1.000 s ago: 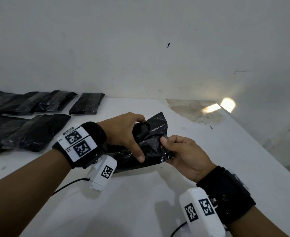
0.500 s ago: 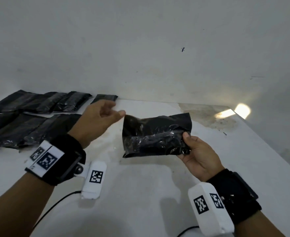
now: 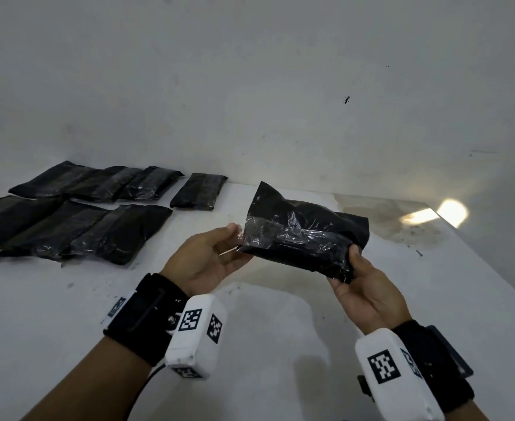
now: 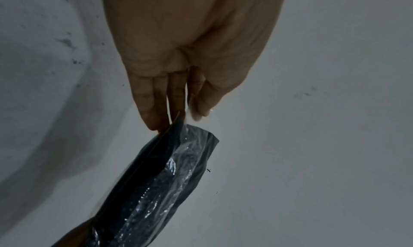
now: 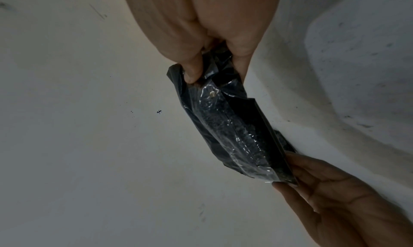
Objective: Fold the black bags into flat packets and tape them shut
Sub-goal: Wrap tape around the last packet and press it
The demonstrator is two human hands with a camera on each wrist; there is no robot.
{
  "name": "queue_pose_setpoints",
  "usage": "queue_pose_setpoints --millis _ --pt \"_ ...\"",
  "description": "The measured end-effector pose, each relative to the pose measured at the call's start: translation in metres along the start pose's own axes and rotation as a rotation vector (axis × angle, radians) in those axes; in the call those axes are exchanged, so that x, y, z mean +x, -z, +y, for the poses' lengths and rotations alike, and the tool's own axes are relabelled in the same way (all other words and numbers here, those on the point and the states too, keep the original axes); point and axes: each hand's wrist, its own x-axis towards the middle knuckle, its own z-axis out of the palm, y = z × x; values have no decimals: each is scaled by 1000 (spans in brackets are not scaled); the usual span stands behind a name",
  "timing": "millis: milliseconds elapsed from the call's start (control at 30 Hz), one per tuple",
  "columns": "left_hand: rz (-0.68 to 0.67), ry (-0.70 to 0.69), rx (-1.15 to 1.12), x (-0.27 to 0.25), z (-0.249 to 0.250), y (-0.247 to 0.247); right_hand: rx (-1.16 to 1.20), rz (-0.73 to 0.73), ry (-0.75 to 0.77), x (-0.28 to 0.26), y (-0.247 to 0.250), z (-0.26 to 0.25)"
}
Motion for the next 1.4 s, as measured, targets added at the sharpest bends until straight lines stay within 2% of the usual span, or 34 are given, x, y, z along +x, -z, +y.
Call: queue_pose_setpoints --millis 167,433,733,833,967,1033,1167,1400 --pt "35 48 -52 0 -5 -11 49 -1 -13 -1 1 2" --pt "205 -174 19 0 -18 -25 31 -31 43 -3 -1 6" --pt "162 -273 173 -12 -23 -24 18 6 82 2 5 7" --pt "127 -268 257 -16 -25 -23 19 23 78 3 8 8" --pt "123 -335 398 -18 -30 -24 33 25 76 1 5 8" --pt "153 -307 386 -16 -27 -21 32 28 60 -1 5 7" --pt "149 -164 237 -11 -16 -14 -55 69 24 -1 10 7" --pt "169 -38 297 -9 -7 8 -553 157 18 -8 16 -5"
